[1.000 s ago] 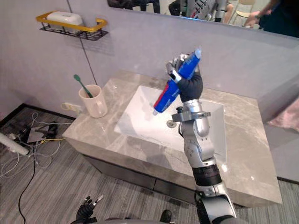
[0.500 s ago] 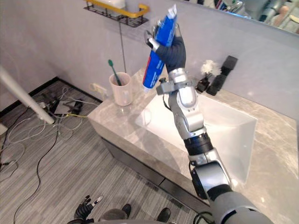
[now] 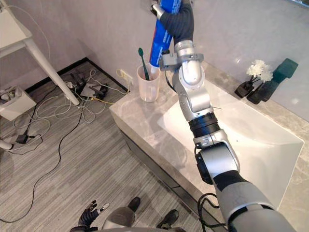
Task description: Organize washtable
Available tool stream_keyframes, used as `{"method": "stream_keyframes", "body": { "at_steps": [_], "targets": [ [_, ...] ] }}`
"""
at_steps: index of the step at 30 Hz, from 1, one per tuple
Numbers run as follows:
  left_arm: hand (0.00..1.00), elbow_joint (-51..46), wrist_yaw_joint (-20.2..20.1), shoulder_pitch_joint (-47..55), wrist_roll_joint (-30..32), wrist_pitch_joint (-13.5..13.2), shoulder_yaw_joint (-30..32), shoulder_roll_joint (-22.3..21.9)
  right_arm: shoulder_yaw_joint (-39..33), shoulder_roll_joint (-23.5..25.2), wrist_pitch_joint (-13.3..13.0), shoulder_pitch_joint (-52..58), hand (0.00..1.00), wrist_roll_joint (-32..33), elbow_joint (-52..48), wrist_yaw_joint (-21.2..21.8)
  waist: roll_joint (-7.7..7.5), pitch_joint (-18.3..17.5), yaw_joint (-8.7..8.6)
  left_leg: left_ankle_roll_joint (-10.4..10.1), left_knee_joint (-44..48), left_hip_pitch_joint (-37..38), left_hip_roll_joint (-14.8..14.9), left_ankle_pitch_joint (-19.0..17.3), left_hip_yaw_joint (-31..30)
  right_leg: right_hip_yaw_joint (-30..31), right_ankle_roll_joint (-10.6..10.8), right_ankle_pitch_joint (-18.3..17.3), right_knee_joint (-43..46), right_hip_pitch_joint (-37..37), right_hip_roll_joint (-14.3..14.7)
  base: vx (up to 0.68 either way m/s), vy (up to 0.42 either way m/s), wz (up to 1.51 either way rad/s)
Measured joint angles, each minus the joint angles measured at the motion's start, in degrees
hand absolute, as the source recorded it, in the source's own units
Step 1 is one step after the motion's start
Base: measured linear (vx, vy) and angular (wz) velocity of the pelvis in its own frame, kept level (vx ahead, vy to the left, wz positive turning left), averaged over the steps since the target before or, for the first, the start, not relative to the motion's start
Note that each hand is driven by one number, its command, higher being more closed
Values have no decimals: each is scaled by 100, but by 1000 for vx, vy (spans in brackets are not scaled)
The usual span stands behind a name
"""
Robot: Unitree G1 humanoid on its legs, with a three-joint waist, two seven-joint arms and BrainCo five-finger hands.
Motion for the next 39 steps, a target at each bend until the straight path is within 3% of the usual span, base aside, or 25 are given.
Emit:
{"method": "stream_keyframes", "body": {
  "at_steps": [25, 32, 39],
  "targets": [
    [0, -44, 29, -7, -6, -12, -243, 51, -191, -143, 197, -532, 100, -176, 938, -134, 123, 434, 166, -1, 204, -213, -82, 0, -76, -157, 7, -59, 15, -88, -42, 24, 17, 4],
    [0, -24, 30, -6, -7, -4, -254, 49, -193, -141, 199, -531, 100, -166, 938, -139, 129, 479, 278, 0, 193, -240, -13, -2, -58, -140, -33, -239, 423, -275, -92, -2, 3, -1],
    [0, -8, 33, -6, -8, -4, -264, 42, -192, -50, 198, -529, 100, -159, 936, -134, 131, 479, 281, 2, 136, -219, 21, -3, -51, -136, -26, -412, 762, -355, -168, -16, 6, 0]
  ]
}}
